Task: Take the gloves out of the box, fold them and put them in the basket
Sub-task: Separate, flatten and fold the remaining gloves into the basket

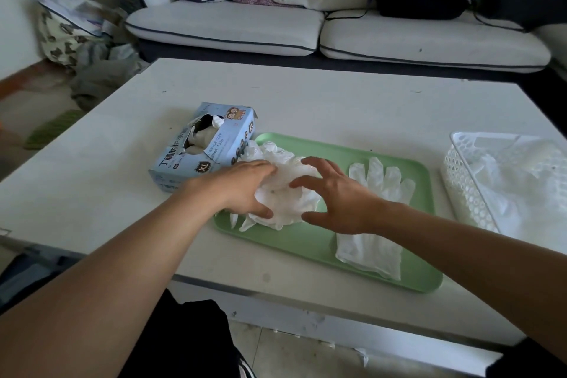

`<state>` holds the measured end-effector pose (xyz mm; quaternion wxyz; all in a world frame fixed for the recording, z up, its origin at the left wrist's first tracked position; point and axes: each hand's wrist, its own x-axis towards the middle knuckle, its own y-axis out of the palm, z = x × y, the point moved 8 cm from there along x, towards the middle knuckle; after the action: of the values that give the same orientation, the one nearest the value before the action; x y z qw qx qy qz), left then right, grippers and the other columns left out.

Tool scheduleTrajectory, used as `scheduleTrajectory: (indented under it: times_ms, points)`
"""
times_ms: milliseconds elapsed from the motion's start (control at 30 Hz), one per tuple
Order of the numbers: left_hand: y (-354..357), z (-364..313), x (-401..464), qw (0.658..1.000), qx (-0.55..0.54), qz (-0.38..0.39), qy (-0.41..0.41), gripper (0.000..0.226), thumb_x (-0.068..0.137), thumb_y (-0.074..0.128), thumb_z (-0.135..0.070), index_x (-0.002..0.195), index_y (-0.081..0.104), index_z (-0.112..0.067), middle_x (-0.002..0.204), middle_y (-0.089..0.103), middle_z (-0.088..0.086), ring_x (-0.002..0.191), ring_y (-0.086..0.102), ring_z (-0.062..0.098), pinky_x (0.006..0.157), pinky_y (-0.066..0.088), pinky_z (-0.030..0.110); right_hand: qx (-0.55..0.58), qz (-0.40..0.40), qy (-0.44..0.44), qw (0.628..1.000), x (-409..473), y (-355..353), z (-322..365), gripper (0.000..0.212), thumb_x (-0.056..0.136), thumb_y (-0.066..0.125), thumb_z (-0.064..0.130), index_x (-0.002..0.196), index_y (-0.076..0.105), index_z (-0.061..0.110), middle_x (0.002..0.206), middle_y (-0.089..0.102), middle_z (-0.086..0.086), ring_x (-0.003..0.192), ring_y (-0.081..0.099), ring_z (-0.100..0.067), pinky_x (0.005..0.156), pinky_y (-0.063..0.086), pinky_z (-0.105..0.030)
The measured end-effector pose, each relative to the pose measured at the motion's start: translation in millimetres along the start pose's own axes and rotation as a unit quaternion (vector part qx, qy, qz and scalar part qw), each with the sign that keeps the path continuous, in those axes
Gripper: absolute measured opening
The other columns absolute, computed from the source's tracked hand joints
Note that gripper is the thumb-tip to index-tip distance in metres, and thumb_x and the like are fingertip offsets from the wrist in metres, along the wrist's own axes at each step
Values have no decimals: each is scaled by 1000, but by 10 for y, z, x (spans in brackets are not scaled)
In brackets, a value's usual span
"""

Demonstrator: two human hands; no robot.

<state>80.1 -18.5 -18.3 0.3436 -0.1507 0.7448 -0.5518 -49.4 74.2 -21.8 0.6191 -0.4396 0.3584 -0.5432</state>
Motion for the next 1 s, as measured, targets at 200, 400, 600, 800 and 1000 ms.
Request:
scheduleTrajectory:
  times_ms: [200, 400, 600, 800, 1000]
  points:
    - [-9, -6, 3, 1000, -4, -1, 0, 98, 80, 82, -48, 158, 26, -27, 163, 28, -10, 146, 34, 18, 114, 36, 38, 154, 16, 11, 988, 16, 27, -45, 46, 84, 77, 30, 125, 55, 28, 130, 53, 11, 119, 46, -10, 96, 36, -26]
    - [-5, -1, -5, 1000, -7, 4, -5, 97, 80, 81, -47, 157, 27, -26, 164, 28, -8, 146, 33, 19, 114, 37, 40, 123, 69, 41, 989, 12, 144, -102, 78, 88, 72, 43, 153, 30, 36, 158, 36, 5, 143, 34, -14, 110, 30, -25]
    - [5, -12, 11, 1000, 10, 6, -7, 102, 81, 79, -52, 160, 20, -26, 168, 17, -11, 151, 24, 19, 118, 32, 41, 38, 87, 22, 995, 0, 167, -108, 70, 90, 70, 43, 151, 42, 26, 164, 25, 8, 149, 25, -8, 115, 22, -22]
    - [5, 44, 26, 1000, -3, 0, -9, 103, 78, 82, -50, 159, 21, -32, 165, 24, -11, 148, 29, 21, 116, 34, 43, 35, 61, 20, 997, -4, -162, -124, 63, 92, 68, 40, 149, 45, 29, 157, 36, 16, 141, 39, -4, 108, 27, -16]
    - [-11, 31, 34, 1000, 11, -2, -19, 111, 77, 83, -50, 161, 15, -24, 166, 16, -8, 150, 23, 24, 118, 32, 43, 101, 52, 37, 993, -52, -360, -182, 50, 93, 68, 36, 141, 55, 30, 146, 51, 18, 127, 53, -2, 106, 45, -25]
